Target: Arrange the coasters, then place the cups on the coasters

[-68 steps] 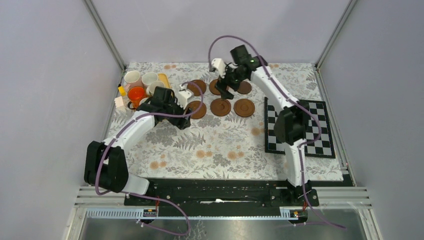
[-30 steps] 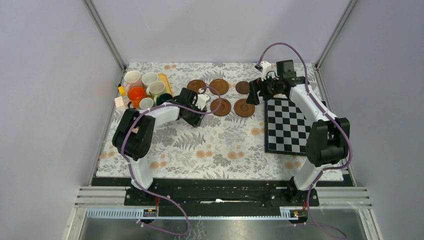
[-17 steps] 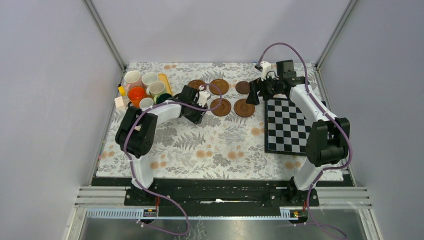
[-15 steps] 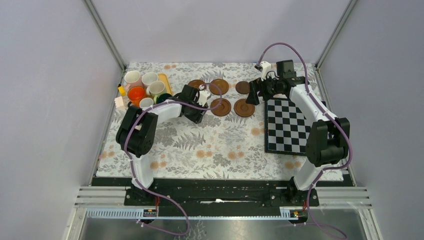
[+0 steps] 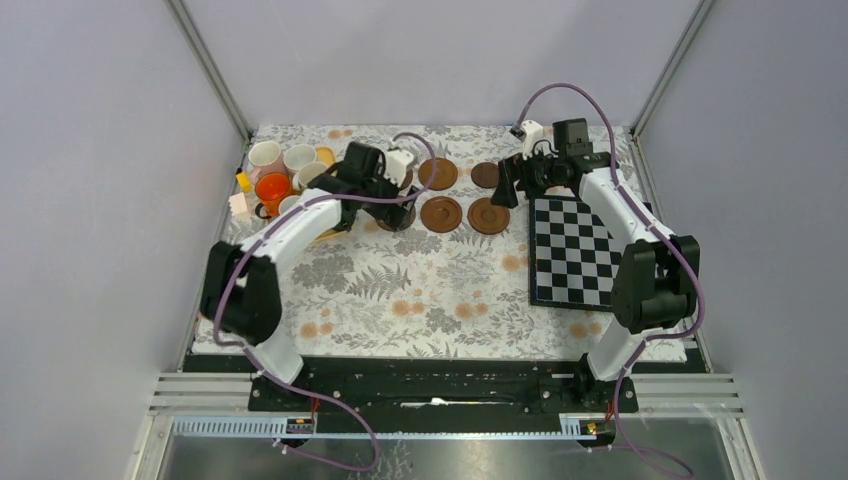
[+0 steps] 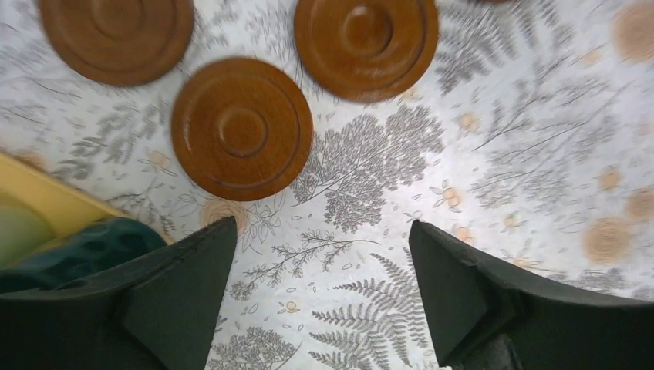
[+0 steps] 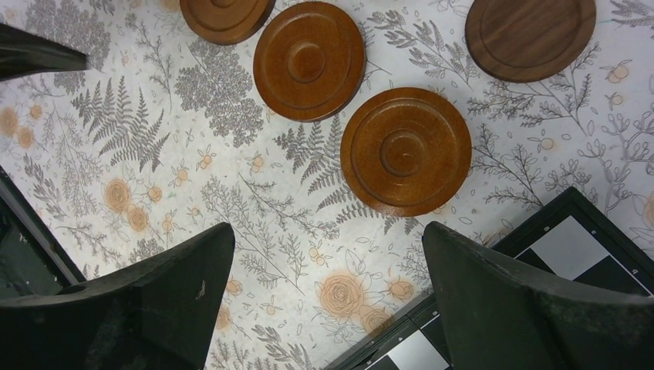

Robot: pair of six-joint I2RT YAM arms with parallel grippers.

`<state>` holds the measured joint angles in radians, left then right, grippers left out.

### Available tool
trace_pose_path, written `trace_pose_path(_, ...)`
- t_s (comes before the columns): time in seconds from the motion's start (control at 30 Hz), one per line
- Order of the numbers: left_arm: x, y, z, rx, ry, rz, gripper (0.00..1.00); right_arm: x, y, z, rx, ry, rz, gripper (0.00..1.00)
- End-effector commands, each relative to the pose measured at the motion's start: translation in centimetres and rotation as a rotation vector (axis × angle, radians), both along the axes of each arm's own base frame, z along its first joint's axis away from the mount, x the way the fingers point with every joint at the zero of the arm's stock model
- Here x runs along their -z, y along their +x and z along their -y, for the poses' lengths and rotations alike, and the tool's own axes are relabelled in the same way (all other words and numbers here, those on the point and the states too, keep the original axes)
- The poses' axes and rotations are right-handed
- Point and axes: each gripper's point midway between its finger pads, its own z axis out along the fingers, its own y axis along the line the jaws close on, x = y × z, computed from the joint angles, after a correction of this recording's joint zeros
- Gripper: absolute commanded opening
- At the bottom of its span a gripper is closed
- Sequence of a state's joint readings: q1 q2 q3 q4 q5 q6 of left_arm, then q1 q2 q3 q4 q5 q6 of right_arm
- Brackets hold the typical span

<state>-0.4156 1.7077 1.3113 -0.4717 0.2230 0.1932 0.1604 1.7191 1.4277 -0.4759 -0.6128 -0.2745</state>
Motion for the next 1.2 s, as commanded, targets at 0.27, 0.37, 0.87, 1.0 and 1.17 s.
trace_pose_path(0.27, -12.6, -0.3, -6.5, -0.166, -0.199, 0.213, 0.99, -6.1, 5.6, -0.9, 0.124, -0.225, 0.304, 1.00)
trace_pose_path(0.37, -13.8, -0.7, -9.0, -0.242, -0.242, 0.255, 0.99, -7.4, 6.3, -2.0, 0.145, -0.166, 0.298, 1.00)
trace_pose_path(0.87, -8.5, -3.9, -22.8, -0.360, -0.151, 0.142, 0.99, -4.8, 1.7, -4.5, -0.040, -0.081, 0.074, 1.00)
trace_pose_path(1.0, -6.0, -4.0, -25.7, -0.359, -0.088, 0.133, 0.99, -4.6, -1.2, -4.6, -0.083, -0.032, 0.048, 1.00)
trace_pose_path(1.17, -2.7, -3.4, -28.4, -0.333, -0.064, 0.106, 0.90, -3.8, -4.5, -4.3, -0.153, -0.019, 0.036, 1.00)
